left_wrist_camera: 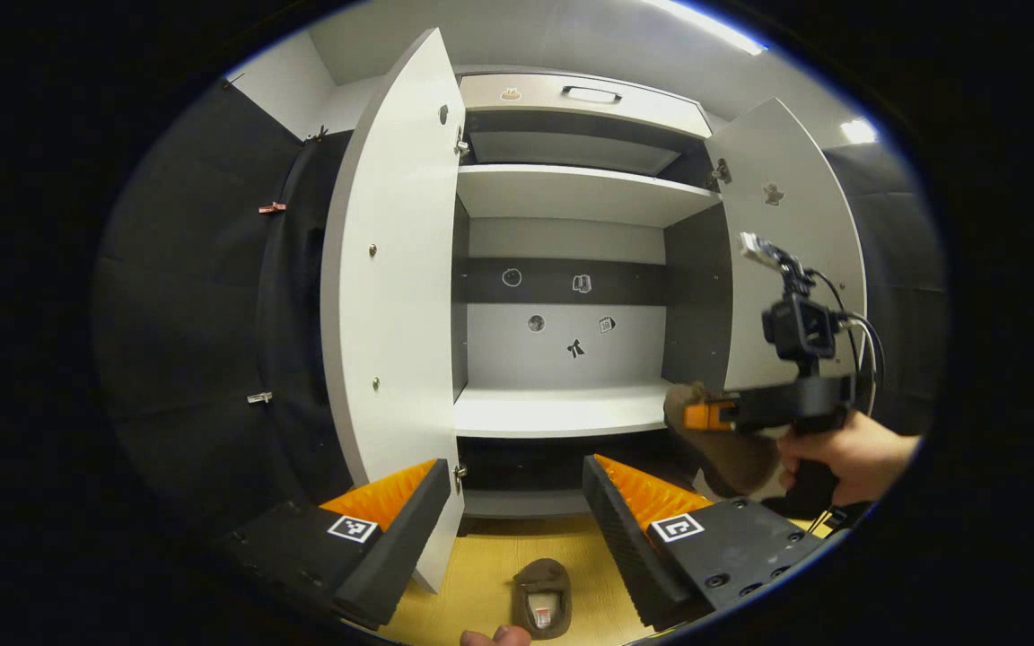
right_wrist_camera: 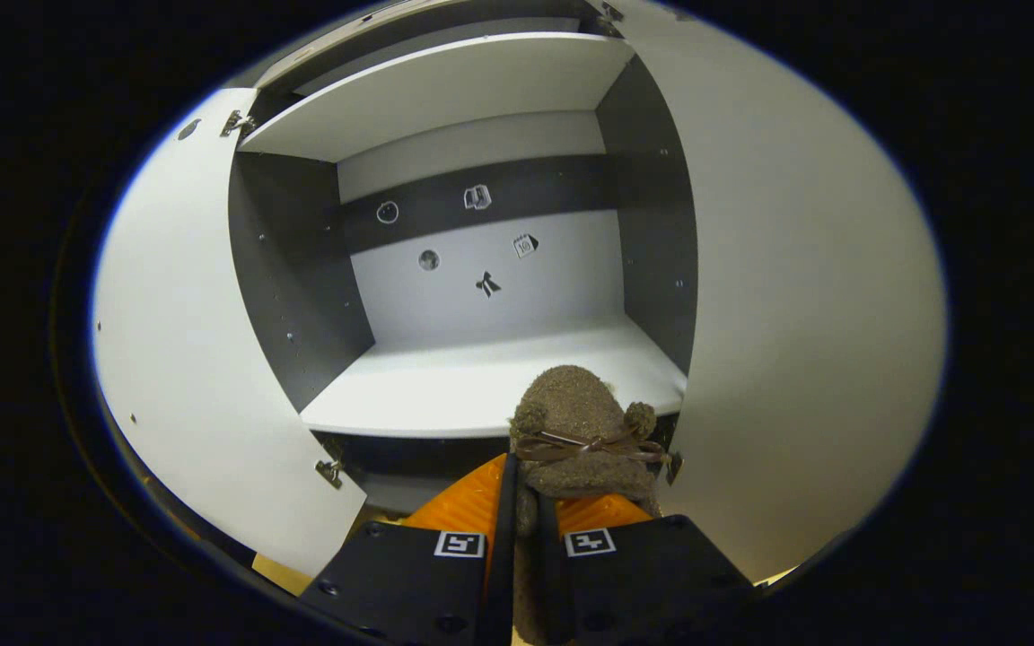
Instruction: Grab one shoe with the right hand and put it into the shoe cabinet, grab the other shoe with the left hand and put it into the shoe cabinet; then close the right door with the right hand and the left door with the left hand.
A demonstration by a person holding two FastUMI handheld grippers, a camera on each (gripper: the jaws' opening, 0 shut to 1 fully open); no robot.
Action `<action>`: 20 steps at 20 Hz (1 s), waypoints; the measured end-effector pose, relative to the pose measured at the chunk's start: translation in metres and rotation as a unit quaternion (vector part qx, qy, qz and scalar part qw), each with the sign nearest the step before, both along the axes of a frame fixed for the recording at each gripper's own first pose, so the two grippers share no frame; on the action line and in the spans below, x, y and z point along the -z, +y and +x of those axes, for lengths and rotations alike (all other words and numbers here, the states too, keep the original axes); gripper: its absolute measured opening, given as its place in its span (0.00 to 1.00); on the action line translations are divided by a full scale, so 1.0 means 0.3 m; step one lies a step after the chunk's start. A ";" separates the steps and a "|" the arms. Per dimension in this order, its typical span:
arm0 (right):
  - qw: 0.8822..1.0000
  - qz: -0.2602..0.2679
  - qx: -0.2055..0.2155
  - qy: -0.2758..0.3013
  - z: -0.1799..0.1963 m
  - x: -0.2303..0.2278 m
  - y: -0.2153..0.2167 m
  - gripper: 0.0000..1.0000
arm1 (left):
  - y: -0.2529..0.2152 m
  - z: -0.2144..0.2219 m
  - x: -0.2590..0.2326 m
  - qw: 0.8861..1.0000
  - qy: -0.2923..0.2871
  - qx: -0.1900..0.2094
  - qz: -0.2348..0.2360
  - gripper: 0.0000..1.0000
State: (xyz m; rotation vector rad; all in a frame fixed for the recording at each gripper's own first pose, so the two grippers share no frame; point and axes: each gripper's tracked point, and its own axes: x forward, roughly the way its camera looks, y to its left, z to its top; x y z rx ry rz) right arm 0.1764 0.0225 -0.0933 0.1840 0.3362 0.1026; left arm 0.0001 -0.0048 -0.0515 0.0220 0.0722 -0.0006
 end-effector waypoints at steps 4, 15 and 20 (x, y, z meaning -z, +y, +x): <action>1.000 -0.007 -0.007 -0.010 0.188 -0.081 0.025 0.17 | -0.009 0.018 -0.001 1.000 -0.001 -0.003 -0.010 0.95; 0.998 -0.065 -0.003 -0.025 0.673 -0.057 0.051 0.17 | 0.017 0.058 0.025 0.999 0.008 -0.031 -0.025 0.95; 0.996 -0.086 0.001 0.007 0.756 0.071 0.047 0.17 | 0.031 0.063 0.016 0.999 0.002 -0.040 -0.030 0.95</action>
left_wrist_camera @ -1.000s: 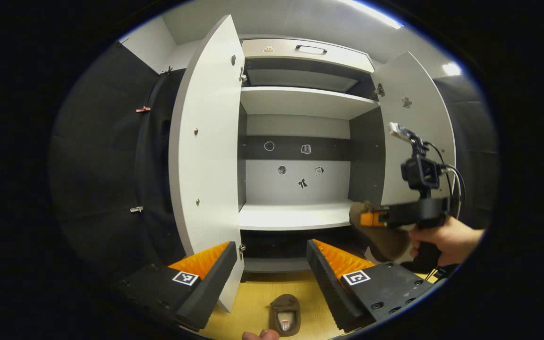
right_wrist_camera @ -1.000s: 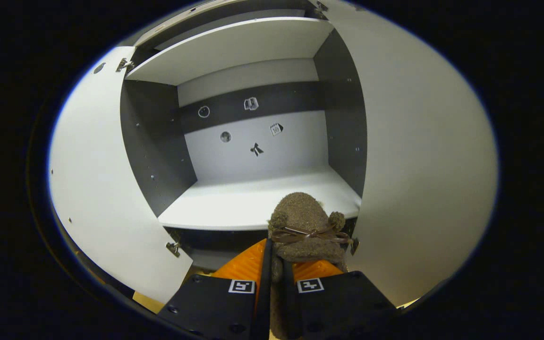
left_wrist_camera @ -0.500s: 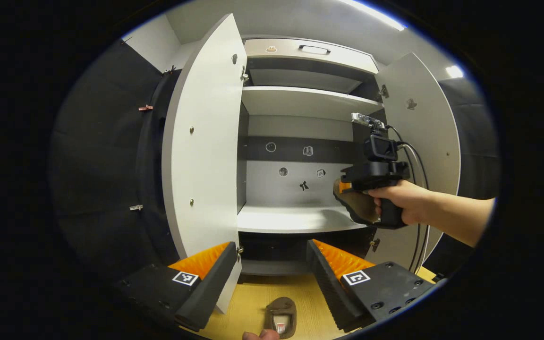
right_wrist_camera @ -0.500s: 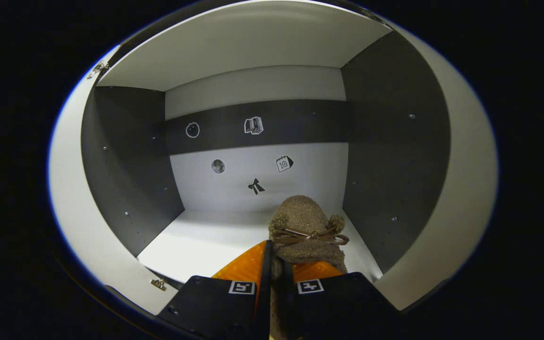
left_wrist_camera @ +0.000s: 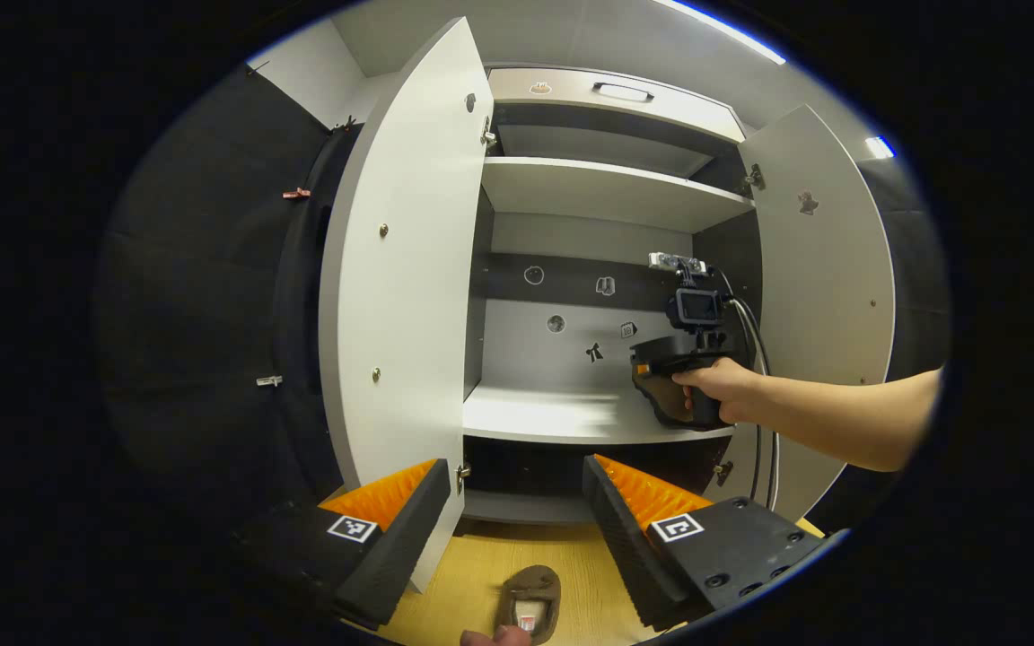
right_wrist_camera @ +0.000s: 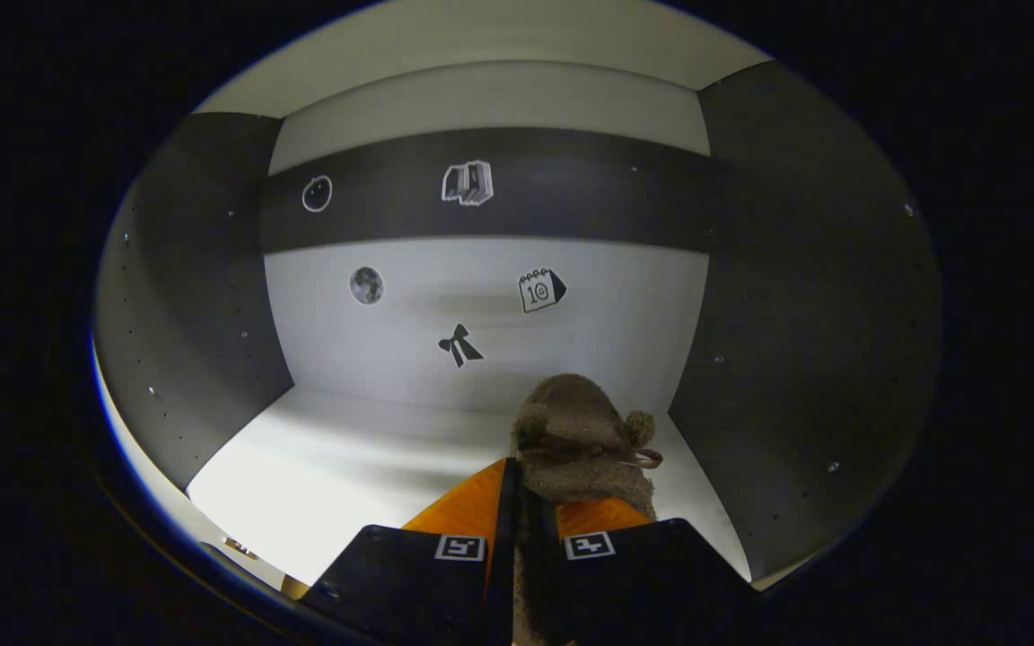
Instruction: Grab one shoe with the right hand and put it into the shoe cabinet, grab the other shoe with the left hand and put it into the shoe cabinet; then close the right door with the right hand and the left door with the left hand.
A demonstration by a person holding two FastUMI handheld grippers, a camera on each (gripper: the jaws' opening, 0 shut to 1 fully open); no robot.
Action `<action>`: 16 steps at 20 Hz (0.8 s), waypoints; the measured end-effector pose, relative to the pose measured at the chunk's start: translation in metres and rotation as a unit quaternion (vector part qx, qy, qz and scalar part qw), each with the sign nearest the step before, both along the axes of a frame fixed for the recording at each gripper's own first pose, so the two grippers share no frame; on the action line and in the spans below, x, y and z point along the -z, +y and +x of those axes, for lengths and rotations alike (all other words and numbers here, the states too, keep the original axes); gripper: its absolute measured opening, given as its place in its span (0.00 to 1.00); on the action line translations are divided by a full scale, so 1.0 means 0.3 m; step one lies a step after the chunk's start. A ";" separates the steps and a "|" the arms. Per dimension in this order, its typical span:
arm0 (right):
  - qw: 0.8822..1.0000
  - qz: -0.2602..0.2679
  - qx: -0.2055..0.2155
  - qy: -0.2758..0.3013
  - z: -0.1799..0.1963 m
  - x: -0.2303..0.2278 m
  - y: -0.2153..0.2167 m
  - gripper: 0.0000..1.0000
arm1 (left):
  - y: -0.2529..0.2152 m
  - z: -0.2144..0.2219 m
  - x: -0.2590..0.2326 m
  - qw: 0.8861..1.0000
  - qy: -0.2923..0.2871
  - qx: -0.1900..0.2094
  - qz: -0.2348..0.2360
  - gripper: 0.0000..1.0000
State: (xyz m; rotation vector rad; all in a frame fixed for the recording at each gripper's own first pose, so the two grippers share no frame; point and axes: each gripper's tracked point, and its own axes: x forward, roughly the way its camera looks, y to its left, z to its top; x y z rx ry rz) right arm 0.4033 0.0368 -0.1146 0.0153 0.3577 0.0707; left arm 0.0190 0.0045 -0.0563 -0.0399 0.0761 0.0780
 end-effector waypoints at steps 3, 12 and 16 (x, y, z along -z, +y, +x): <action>1.000 0.006 0.002 0.018 0.016 0.042 0.011 0.17 | 0.008 0.002 0.018 1.000 0.007 -0.007 0.001 0.95; 0.999 0.023 -0.023 0.021 -0.097 0.011 0.067 0.70 | -0.029 -0.002 0.037 1.000 0.014 0.006 0.003 0.95; 0.999 0.034 -0.027 -0.012 -0.188 -0.064 0.047 1.00 | -0.047 -0.014 0.067 1.000 0.022 0.015 0.003 0.95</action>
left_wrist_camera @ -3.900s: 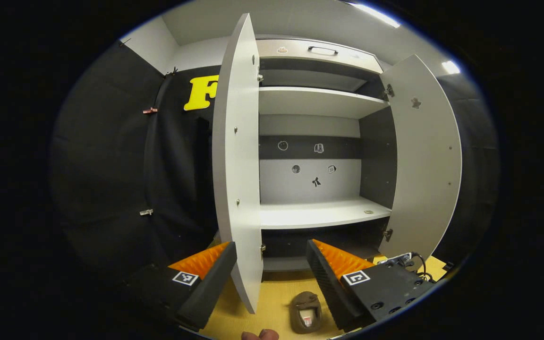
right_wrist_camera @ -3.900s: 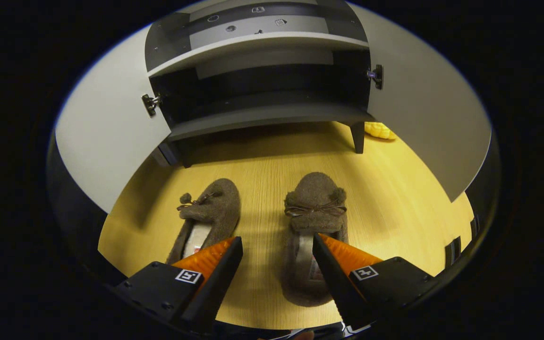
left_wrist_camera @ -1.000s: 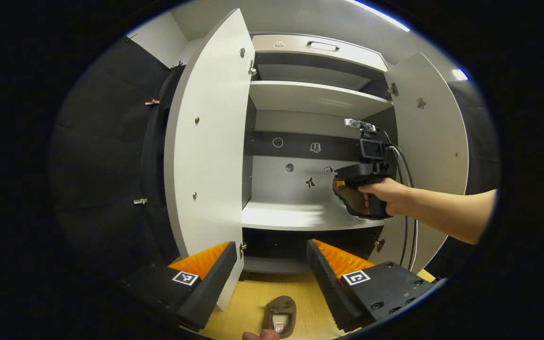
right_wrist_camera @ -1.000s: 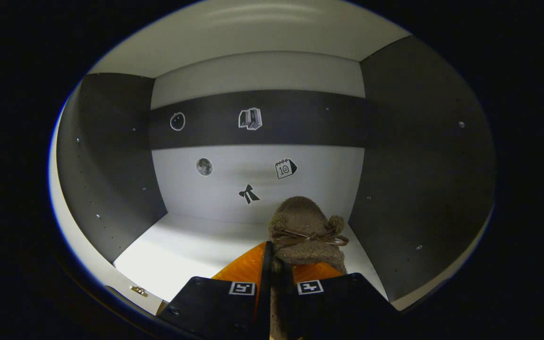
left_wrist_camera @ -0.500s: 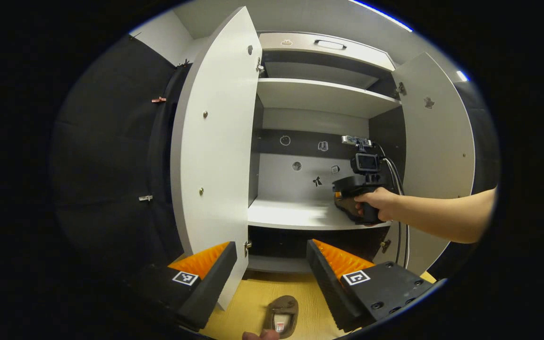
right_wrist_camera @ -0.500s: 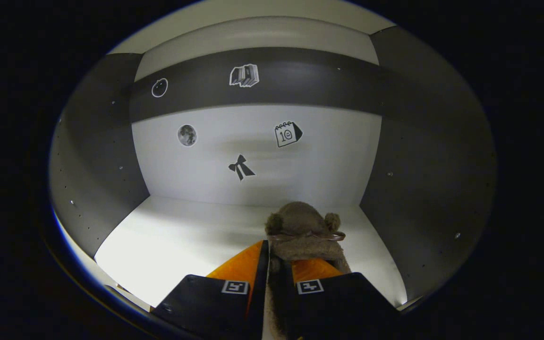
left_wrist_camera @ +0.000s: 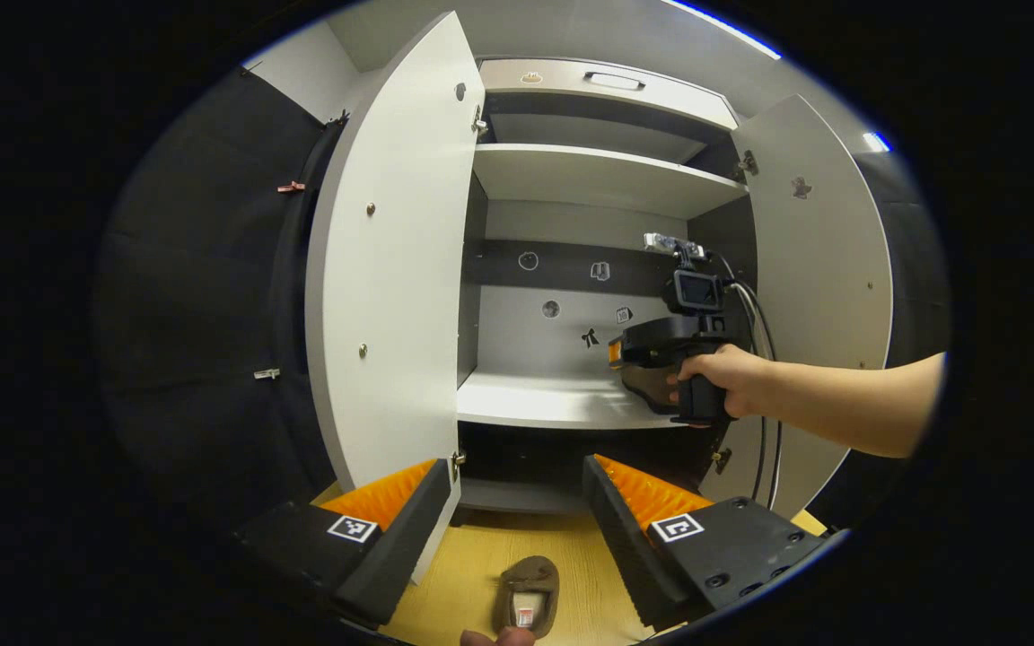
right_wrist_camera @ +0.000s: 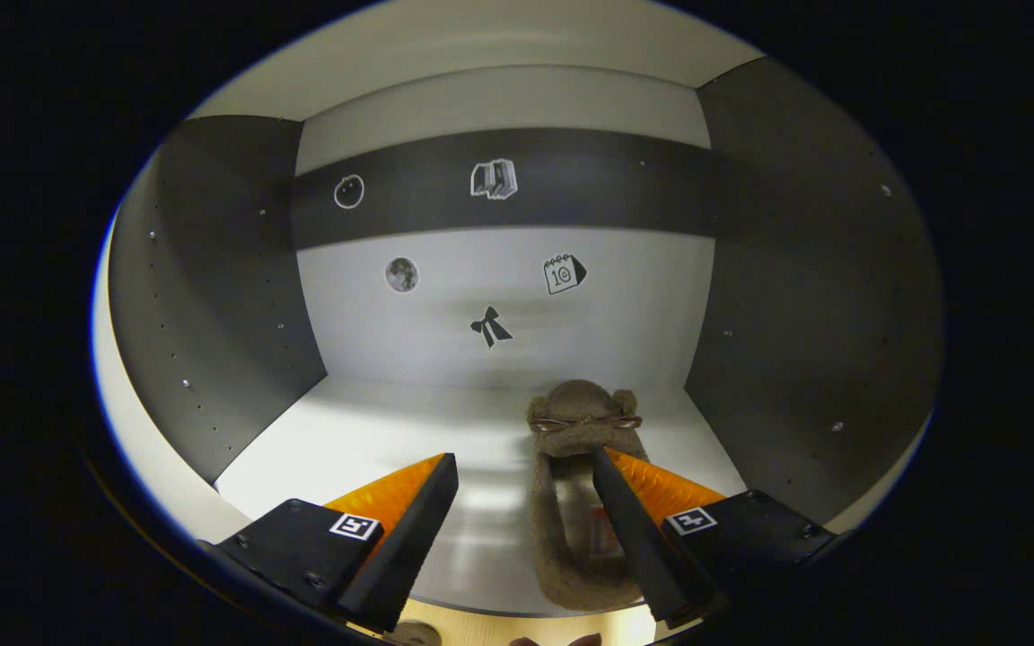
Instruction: Grab one shoe with the right hand and put it into the shoe cabinet, grab the other shoe with the left hand and put it into the shoe cabinet; then close the right door with the right hand and the left door with the left hand.
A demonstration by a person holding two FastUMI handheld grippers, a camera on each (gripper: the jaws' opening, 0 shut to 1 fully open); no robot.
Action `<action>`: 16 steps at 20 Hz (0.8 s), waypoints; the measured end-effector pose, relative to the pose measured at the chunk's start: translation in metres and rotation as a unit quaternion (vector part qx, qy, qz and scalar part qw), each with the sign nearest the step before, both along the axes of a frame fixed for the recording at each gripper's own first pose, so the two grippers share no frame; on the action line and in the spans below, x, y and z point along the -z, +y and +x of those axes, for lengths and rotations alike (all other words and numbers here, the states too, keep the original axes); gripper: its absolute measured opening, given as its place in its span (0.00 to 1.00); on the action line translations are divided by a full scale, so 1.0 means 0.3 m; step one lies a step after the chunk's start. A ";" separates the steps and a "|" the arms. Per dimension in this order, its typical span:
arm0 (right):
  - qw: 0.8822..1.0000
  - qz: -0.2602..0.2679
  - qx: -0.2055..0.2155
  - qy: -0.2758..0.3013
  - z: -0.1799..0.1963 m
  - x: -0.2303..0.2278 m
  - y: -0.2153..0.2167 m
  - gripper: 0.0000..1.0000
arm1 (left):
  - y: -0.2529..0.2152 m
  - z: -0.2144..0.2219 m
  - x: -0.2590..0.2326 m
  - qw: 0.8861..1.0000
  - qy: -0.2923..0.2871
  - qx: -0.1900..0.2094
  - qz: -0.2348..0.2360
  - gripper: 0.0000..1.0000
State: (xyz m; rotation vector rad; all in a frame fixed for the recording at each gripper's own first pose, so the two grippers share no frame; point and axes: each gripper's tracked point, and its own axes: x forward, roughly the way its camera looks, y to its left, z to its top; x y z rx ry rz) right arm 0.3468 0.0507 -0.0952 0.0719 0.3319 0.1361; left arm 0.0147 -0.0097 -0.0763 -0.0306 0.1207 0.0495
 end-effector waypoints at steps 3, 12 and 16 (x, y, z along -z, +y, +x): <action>0.999 0.027 0.000 -0.032 -0.086 -0.079 -0.015 1.00 | -0.016 -0.009 0.037 1.000 0.012 0.010 0.001 0.95; 0.988 0.022 0.025 -0.153 -0.434 -0.321 -0.167 0.99 | -0.031 -0.069 0.333 0.994 0.101 0.028 0.019 0.95; 0.984 0.021 0.014 -0.175 -0.600 -0.371 -0.188 0.99 | -0.048 -0.084 0.498 0.988 0.149 0.044 0.016 0.94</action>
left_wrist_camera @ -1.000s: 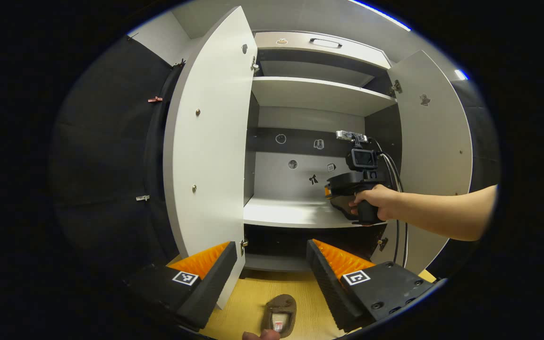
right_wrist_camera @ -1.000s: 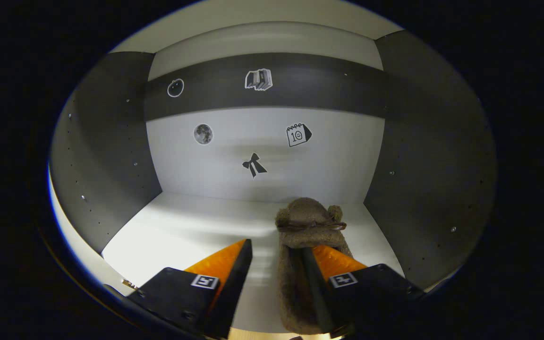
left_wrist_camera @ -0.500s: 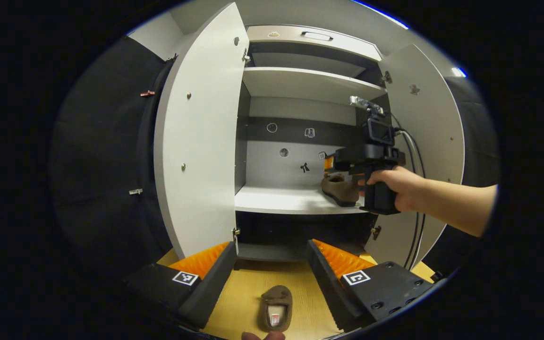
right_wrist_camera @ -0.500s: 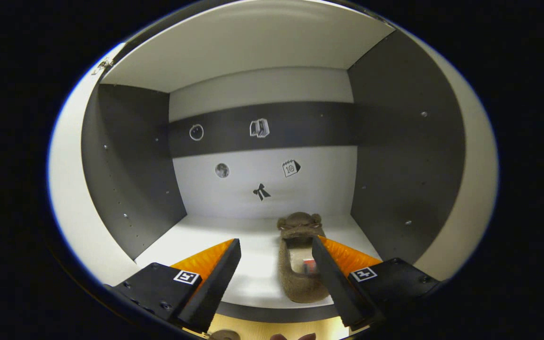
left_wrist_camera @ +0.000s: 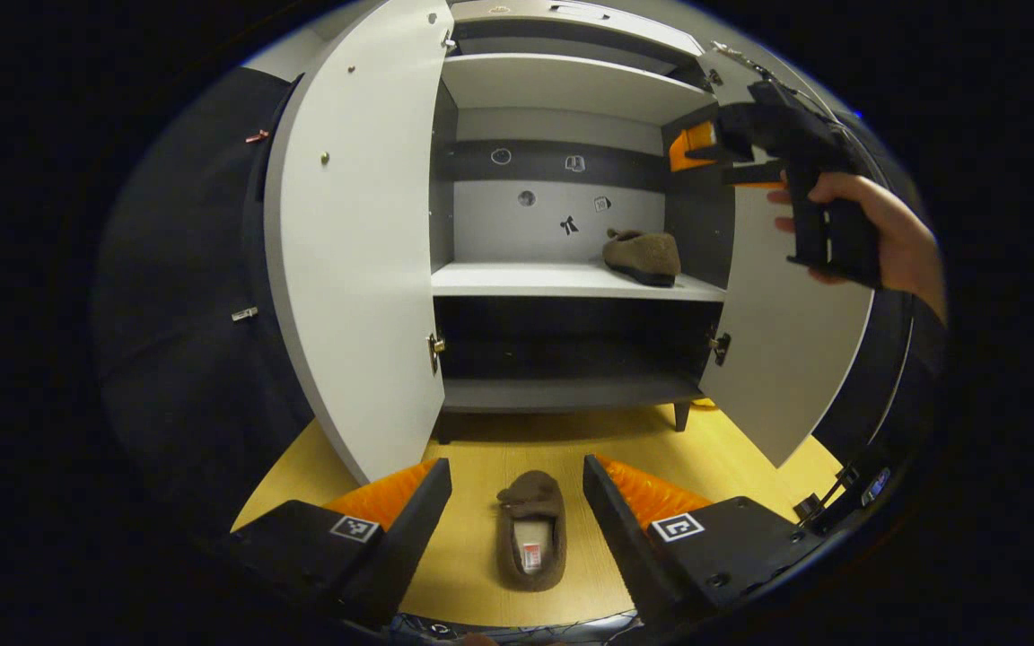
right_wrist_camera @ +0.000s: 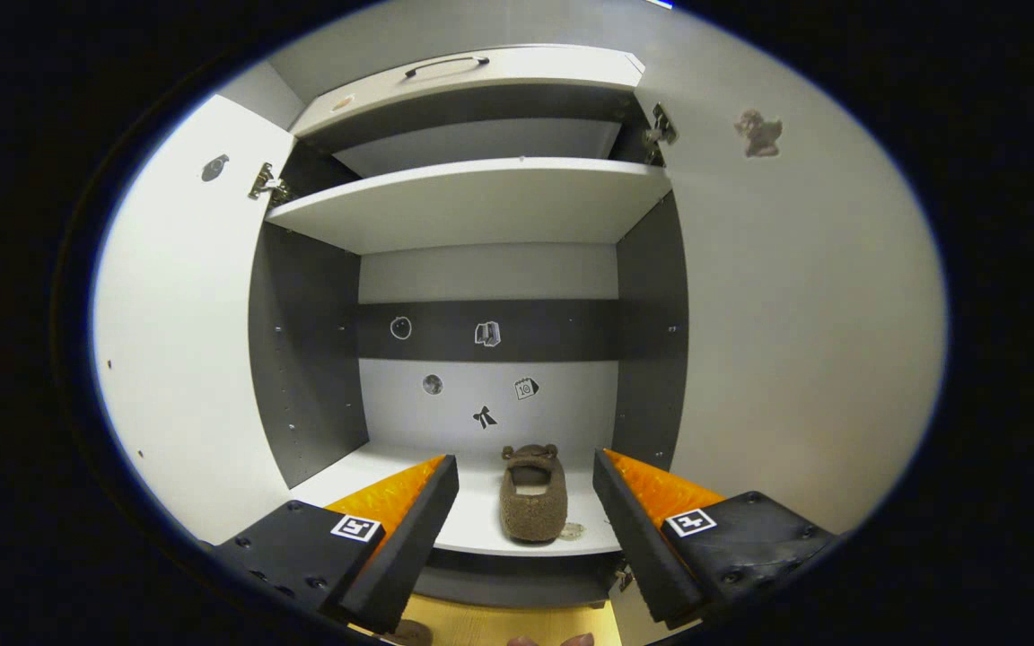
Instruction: Grab one shoe with the right hand and put it into the shoe cabinet, grab the other shoe with the left hand and put it into the shoe cabinet; then close the right door with the right hand and the left door with the left hand.
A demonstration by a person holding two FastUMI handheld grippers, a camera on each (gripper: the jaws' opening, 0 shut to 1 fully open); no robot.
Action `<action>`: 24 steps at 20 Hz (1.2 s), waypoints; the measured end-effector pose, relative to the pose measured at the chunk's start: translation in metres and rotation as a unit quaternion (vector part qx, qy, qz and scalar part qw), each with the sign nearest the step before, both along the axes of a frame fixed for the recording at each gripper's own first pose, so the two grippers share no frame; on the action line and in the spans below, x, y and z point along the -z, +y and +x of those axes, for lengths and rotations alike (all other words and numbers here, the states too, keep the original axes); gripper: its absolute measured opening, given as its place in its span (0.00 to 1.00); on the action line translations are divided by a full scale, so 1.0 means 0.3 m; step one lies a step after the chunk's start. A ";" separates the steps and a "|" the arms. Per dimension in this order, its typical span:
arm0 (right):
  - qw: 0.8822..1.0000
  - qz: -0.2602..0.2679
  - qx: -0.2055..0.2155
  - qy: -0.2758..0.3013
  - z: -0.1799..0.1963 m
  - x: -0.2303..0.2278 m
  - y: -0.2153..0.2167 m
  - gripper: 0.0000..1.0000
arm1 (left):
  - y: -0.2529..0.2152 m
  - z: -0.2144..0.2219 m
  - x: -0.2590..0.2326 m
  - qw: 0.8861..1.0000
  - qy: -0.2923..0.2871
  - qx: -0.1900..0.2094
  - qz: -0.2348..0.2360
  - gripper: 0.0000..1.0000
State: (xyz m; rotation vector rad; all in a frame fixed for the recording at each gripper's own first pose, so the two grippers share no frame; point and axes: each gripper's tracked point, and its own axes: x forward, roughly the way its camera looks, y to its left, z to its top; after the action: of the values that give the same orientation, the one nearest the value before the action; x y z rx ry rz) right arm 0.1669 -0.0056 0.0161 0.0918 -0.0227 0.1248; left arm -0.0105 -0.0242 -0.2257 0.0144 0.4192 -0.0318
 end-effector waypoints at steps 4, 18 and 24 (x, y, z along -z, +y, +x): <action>1.000 0.011 -0.011 0.003 -0.126 -0.031 0.011 0.99 | -0.012 0.023 0.213 0.998 0.048 0.023 0.013 0.83; 1.000 0.011 0.004 0.007 -0.365 -0.062 -0.042 0.99 | 0.051 0.266 0.734 0.988 0.140 0.067 0.021 0.42; 1.000 -0.008 0.018 0.015 -0.412 -0.027 -0.084 0.99 | 0.080 0.357 0.768 0.989 0.138 0.048 0.011 0.27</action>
State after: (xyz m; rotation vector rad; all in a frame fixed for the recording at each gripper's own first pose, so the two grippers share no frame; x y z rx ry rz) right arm 0.0432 -0.0309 0.0242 0.0778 0.0076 0.0873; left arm 0.0967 -0.0003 -0.4563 0.0528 0.6947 -0.1256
